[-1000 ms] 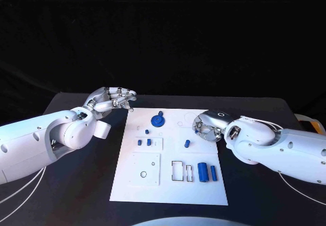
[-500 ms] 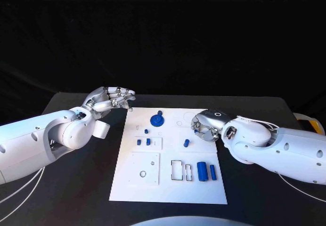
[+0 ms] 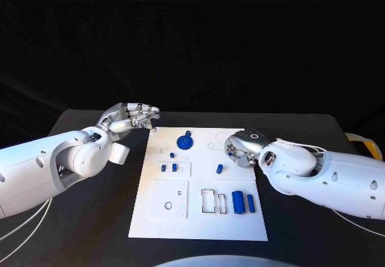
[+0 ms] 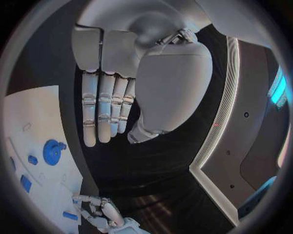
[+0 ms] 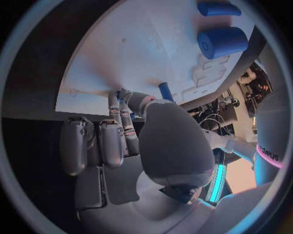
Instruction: Assemble the parts on the task board
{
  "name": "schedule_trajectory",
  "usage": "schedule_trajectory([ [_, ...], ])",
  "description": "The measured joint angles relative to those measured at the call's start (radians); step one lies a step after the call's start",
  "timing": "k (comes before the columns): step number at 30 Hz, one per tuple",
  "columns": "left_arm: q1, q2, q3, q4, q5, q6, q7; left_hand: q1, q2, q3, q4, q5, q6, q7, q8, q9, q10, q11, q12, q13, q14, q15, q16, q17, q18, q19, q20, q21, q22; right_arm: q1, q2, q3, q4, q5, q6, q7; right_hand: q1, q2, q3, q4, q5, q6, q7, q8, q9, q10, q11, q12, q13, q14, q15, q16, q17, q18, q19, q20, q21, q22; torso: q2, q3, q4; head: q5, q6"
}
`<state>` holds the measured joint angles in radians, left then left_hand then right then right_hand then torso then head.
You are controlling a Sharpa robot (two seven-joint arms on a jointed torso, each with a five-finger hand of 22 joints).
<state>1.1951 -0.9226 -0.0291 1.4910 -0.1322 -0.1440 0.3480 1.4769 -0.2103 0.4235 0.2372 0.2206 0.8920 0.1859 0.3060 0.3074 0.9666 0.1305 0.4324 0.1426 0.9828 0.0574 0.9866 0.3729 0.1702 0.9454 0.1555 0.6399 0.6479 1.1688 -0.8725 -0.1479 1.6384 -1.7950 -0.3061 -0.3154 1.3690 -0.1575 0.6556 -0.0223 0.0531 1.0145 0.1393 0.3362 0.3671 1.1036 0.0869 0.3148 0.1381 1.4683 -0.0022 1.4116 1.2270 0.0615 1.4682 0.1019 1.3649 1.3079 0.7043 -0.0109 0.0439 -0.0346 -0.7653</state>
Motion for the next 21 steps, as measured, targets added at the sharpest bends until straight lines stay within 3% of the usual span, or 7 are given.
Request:
schedule_trajectory([
  [8,0.0,0.0,0.0,0.002,-0.001,0.0,-0.004,0.0,0.0,-0.002,-0.002,0.0,-0.005,0.005,0.0,-0.001,-0.007,0.0,0.0,-0.001,0.0,0.0,0.0,0.0,0.0,0.0,0.0,0.0,0.0,-0.004,0.001,-0.002,0.006,-0.021,-0.01,-0.019,0.001,0.012,0.011,-0.005,0.0,0.0,0.0,0.0,0.001,0.002,0.002,-0.002,-0.001,0.0,0.0,0.0,-0.002,0.0,0.0,0.0,0.0,0.0,0.0,0.0001,0.0004,-0.002,0.001],
  [14,0.0,0.0,0.0,0.005,-0.002,-0.001,-0.007,0.005,-0.005,-0.004,-0.013,0.006,-0.042,0.023,-0.005,-0.009,-0.041,0.016,-0.004,-0.004,-0.006,0.006,0.0,0.003,0.0,0.004,0.004,0.0,0.0,-0.005,-0.003,-0.004,0.014,-0.028,-0.018,-0.028,0.001,0.012,0.014,-0.008,0.001,0.0,0.0,0.0,0.003,0.002,0.002,-0.006,-0.001,0.0,0.0,0.0,-0.003,0.0,-0.002,-0.002,0.0,0.0,0.0,0.0005,0.0,-0.004,0.002],
  [21,0.0,0.001,0.0,0.005,-0.003,-0.001,-0.012,0.005,-0.005,-0.007,-0.016,0.006,-0.047,0.028,-0.005,-0.009,-0.058,0.018,-0.004,-0.005,-0.009,0.009,0.0,0.003,0.0,0.004,0.004,-0.004,0.0,-0.007,-0.008,-0.006,0.023,-0.029,-0.029,-0.037,-0.003,0.016,0.014,-0.008,0.001,0.0,0.0,0.0,0.004,0.003,0.003,-0.008,-0.001,0.0,0.0,0.0,-0.005,0.0,-0.004,-0.004,0.0,0.0,0.0,0.0006,0.0,-0.006,0.004],
])
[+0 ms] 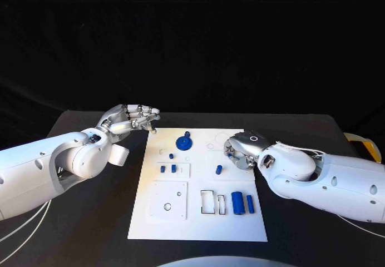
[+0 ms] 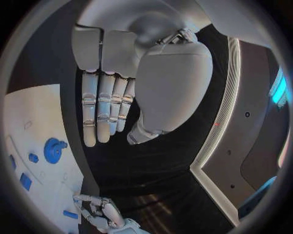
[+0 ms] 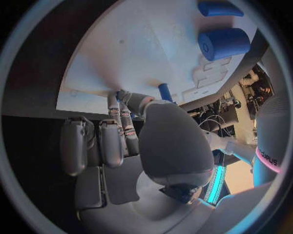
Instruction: Assemble the parts on the task board
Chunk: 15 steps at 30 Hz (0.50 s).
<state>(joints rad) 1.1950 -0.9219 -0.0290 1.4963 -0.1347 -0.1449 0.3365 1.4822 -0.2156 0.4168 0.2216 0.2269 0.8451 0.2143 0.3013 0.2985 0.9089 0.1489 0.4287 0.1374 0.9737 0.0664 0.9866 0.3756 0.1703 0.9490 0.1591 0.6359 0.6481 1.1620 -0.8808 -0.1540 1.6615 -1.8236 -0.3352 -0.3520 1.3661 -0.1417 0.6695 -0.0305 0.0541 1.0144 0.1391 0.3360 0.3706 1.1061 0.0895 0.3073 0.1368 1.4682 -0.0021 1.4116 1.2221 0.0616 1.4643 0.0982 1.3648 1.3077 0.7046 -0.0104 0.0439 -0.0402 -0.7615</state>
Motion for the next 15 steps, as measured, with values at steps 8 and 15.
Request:
schedule_trajectory([
  [8,0.0,0.001,0.0,0.0,-0.001,0.001,-0.006,0.0,0.0,-0.005,-0.005,0.0,-0.016,-0.002,0.0,-0.001,-0.014,0.003,0.0,0.0,-0.007,0.007,0.0,0.001,0.0,0.0,0.0,0.0,0.0,0.001,-0.002,-0.001,0.003,0.01,0.0,0.0,-0.026,-0.013,0.004,-0.004,0.0,-0.025,0.01,-0.013,-0.003,0.0,0.0,-0.015,0.0,0.0,0.0,0.0,-0.003,0.0,0.0,0.0,-0.004,0.0,0.0,-0.0006,0.0,-0.002,0.002],
  [15,0.0,0.0,0.0,0.0,-0.002,0.003,-0.013,0.0,0.0,-0.005,-0.005,0.0,-0.016,-0.002,0.0,-0.001,-0.023,0.005,0.0,0.0,-0.007,0.007,0.0,0.002,0.0,-0.004,0.004,-0.004,0.0,0.006,-0.002,0.001,-0.001,0.031,0.012,0.004,-0.079,-0.052,0.001,-0.009,0.01,-0.085,0.036,-0.068,-0.028,-0.01,0.012,-0.045,-0.013,-0.002,0.01,0.0,-0.016,0.0,0.0,0.011,-0.025,0.0,0.0,-0.0012,0.0,-0.002,0.001],
])
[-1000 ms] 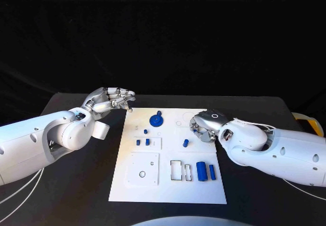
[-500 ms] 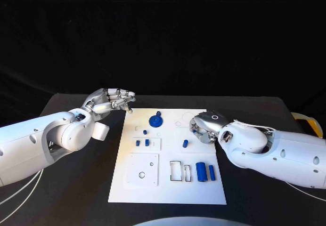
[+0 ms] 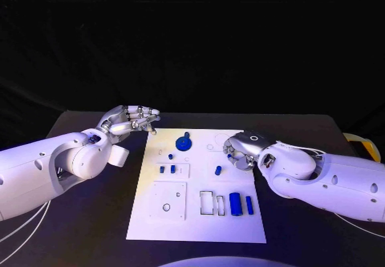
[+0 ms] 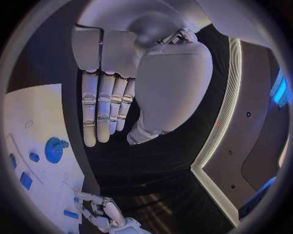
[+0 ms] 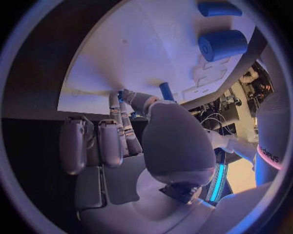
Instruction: Assemble the parts on the task board
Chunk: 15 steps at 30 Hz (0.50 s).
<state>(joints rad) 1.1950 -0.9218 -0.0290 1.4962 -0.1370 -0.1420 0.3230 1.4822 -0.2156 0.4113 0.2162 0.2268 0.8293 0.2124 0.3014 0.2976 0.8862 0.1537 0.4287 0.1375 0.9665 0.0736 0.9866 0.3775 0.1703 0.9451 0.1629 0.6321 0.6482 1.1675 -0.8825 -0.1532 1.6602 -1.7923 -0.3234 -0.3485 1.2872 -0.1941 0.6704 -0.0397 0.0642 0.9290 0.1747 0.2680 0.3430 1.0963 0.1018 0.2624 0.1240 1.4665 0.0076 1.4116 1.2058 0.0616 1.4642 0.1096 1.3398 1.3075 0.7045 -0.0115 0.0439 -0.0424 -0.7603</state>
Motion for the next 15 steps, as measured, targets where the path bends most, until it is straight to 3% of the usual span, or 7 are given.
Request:
schedule_trajectory([
  [8,0.0,-0.001,0.0,0.001,-0.001,0.001,-0.006,0.0,0.0,0.0,0.0,0.0,-0.004,-0.004,0.0,0.0,-0.003,0.003,0.0,0.0,0.0,0.0,0.0,0.0,0.0,0.0,0.0,0.0,0.0,0.002,-0.002,0.002,0.001,0.013,0.011,0.002,-0.006,-0.006,0.0,0.0,0.0,-0.004,0.004,-0.006,-0.003,-0.002,0.002,-0.004,-0.007,0.0,0.007,0.0,-0.002,0.0,0.0,0.0,-0.004,0.0,0.0,0.0004,0.0,0.0,-0.003],
  [15,0.0,-0.002,0.0,0.002,-0.003,0.003,-0.009,0.0,0.0,-0.003,-0.003,0.0,-0.007,0.0,0.0,0.0,-0.003,0.003,0.0,0.0,-0.004,0.004,0.0,0.0,0.0,0.0,0.0,0.0,0.0,0.003,-0.007,0.002,0.005,0.016,0.014,0.002,-0.006,-0.006,0.0,0.0,0.0,0.004,-0.006,-0.006,-0.002,0.005,-0.005,-0.004,-0.001,0.0,0.007,0.0,-0.006,0.0,0.0,0.0,-0.004,0.0,0.0,0.0008,0.0,0.0,-0.003],
])
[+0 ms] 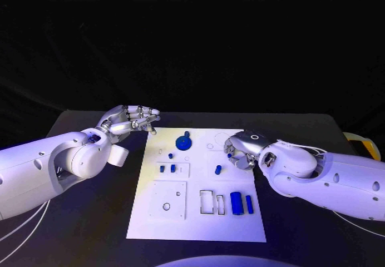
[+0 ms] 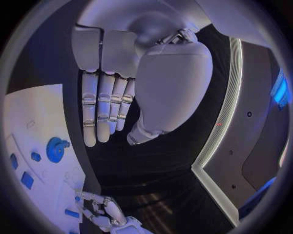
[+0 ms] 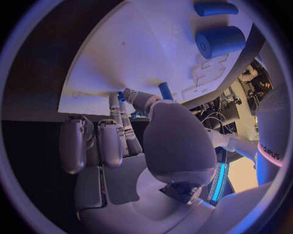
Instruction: Assemble the parts on the task board
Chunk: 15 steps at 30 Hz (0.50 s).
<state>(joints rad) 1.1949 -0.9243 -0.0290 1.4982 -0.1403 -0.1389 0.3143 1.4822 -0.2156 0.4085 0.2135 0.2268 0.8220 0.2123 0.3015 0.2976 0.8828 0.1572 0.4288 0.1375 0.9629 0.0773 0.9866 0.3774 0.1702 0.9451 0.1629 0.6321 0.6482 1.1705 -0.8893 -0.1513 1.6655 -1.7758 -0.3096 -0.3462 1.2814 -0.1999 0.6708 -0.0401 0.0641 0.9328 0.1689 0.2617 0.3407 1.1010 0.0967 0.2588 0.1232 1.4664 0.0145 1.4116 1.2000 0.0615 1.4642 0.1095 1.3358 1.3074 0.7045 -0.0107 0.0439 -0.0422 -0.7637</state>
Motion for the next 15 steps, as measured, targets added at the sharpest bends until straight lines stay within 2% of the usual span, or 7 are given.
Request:
schedule_trajectory([
  [6,0.0,-0.001,0.0,0.0,-0.001,0.002,-0.002,0.0,0.0,0.0,0.0,0.0,0.0,0.0,0.004,0.0,-0.007,0.0,0.004,0.0,0.0,0.0,0.0,0.001,0.0,0.0,0.0,0.0,0.0,0.001,-0.003,0.001,0.001,0.0,0.004,-0.002,0.014,0.013,0.011,-0.011,0.0,0.034,-0.01,0.008,0.006,0.028,-0.014,0.012,0.004,0.0,0.0,0.0,0.0,0.0,0.0,0.0,0.009,0.0,0.0,0.0005,-0.0002,-0.002,-0.001],
  [8,0.0,-0.001,0.0,0.0,-0.002,0.002,-0.003,0.0,0.0,0.0,0.0,0.0,0.0,0.0,0.004,0.0,-0.007,0.0,0.004,0.0,0.0,0.0,0.0,0.001,0.0,0.0,0.0,0.0,0.0,0.001,-0.003,0.001,0.001,-0.001,0.005,-0.004,0.02,0.02,0.014,-0.014,0.0,0.046,-0.015,0.01,0.008,0.041,-0.017,0.012,0.01,0.0,-0.008,0.0,0.0,0.0,0.0,0.0,0.017,0.001,0.0,0.0005,-0.0002,-0.003,-0.001],
  [12,0.0,-0.002,0.0,0.0,-0.004,0.003,-0.004,0.004,0.004,-0.002,-0.002,0.0,0.0,0.0,0.004,0.0,-0.007,0.0,0.008,0.0,0.0,0.0,0.0,0.001,0.0,0.0,0.0,0.0,0.001,0.001,-0.001,0.001,0.001,-0.004,0.007,-0.009,0.024,0.024,0.015,-0.015,0.0,0.056,-0.02,0.016,0.011,0.048,-0.022,0.018,0.011,0.0,-0.008,0.0,-0.003,0.0,0.0,0.0,0.025,0.001,0.0,0.0005,-0.0001,-0.004,-0.002],
  [15,0.0,-0.002,0.0,0.0,-0.005,0.004,-0.004,0.004,0.004,-0.003,-0.003,0.0,0.0,0.0,0.009,0.0,-0.007,0.0,0.009,0.0,0.0,0.0,0.0,0.002,0.0,0.0,0.0,0.0,0.001,0.001,0.0,0.001,0.0,-0.009,0.008,-0.014,0.027,0.026,0.016,-0.02,0.0,0.057,-0.019,0.016,0.012,0.049,-0.024,0.018,0.011,0.0,-0.008,0.0,-0.006,0.0,0.0,0.0,0.029,0.001,0.0,0.0005,0.0,-0.005,-0.002],
])
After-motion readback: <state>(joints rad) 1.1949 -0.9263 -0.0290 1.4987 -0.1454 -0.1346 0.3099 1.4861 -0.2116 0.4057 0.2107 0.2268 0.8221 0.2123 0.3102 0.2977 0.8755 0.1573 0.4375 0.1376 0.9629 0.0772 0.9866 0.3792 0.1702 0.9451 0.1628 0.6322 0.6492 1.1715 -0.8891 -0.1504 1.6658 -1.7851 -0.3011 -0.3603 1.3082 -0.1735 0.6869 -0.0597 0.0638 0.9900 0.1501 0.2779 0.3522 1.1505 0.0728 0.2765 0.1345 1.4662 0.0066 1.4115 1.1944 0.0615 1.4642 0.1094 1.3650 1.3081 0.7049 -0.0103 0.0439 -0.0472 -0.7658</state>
